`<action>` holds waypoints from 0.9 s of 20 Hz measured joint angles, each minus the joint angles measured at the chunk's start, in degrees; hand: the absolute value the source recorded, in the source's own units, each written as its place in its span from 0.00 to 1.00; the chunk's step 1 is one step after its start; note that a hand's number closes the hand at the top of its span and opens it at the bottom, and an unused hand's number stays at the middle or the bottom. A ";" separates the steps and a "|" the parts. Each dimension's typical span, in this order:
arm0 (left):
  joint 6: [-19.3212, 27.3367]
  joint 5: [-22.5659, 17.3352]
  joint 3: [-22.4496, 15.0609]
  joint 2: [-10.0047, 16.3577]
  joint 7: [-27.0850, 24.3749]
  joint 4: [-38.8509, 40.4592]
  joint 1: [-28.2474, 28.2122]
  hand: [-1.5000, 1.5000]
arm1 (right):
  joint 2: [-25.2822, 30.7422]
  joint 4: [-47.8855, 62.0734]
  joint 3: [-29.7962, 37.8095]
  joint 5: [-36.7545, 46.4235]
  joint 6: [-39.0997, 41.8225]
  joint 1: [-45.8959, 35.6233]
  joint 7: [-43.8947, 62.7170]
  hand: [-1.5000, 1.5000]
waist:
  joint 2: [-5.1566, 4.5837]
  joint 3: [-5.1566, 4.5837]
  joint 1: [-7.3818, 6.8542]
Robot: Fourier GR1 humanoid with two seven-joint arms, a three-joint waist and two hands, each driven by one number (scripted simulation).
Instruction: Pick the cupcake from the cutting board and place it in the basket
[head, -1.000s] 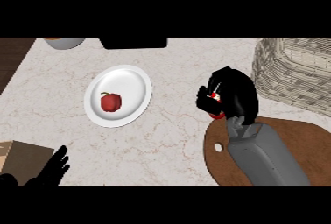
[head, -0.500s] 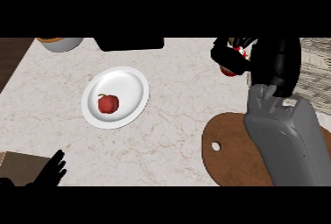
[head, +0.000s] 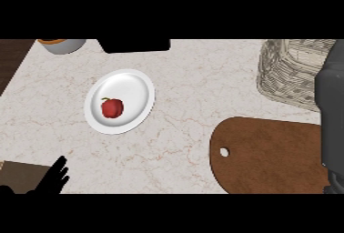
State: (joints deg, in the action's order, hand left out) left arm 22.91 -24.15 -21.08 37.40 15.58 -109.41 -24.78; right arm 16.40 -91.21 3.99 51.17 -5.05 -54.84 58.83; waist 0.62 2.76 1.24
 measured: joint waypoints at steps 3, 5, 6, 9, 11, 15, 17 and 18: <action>-0.18 0.28 0.00 -0.29 0.24 -0.02 0.04 0.50 | 2.51 2.53 3.07 -1.23 1.26 -1.68 -0.45 1.00 | -0.07 0.00 -0.18; -0.03 0.81 -0.27 -0.61 0.29 -0.03 -0.22 0.50 | 4.06 4.56 4.66 -2.01 1.79 -2.35 -0.83 1.00 | -0.13 0.07 -0.35; -0.35 0.76 0.04 -0.46 0.31 0.11 -0.06 0.50 | 4.90 5.81 5.32 -2.36 2.18 -2.74 -1.12 1.00 | -0.21 0.04 -0.40; -0.72 1.01 0.44 -0.73 0.04 0.63 0.03 0.50 | 7.26 8.66 7.10 -3.57 2.98 -2.34 -3.23 1.00 | -0.28 0.04 -0.46; -0.99 1.03 0.51 -0.97 0.27 0.94 0.24 0.50 | 8.31 10.84 7.84 -4.15 3.23 -2.28 -4.76 1.00 | -0.39 0.07 -0.60; -1.68 0.84 0.85 -1.61 0.47 1.13 0.50 0.50 | 10.20 15.17 10.15 -5.76 2.39 -1.29 -8.99 1.00 | -0.48 0.07 -1.02; -1.84 1.46 0.36 -2.23 0.02 1.20 0.39 0.50 | 10.72 17.46 11.33 -6.44 1.31 -1.20 -10.91 1.00 | -0.48 0.09 -1.32; -1.98 1.51 0.48 -2.34 0.00 1.30 0.49 0.50 | 10.87 18.76 12.05 -6.97 0.74 -1.03 -11.96 1.00 | -0.52 0.06 -1.45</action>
State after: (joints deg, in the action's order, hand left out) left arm 20.93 -22.64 -20.60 35.07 15.59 -108.11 -24.29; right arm 27.27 -72.45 16.04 44.20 -4.32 -55.87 46.87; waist 0.10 2.82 -0.21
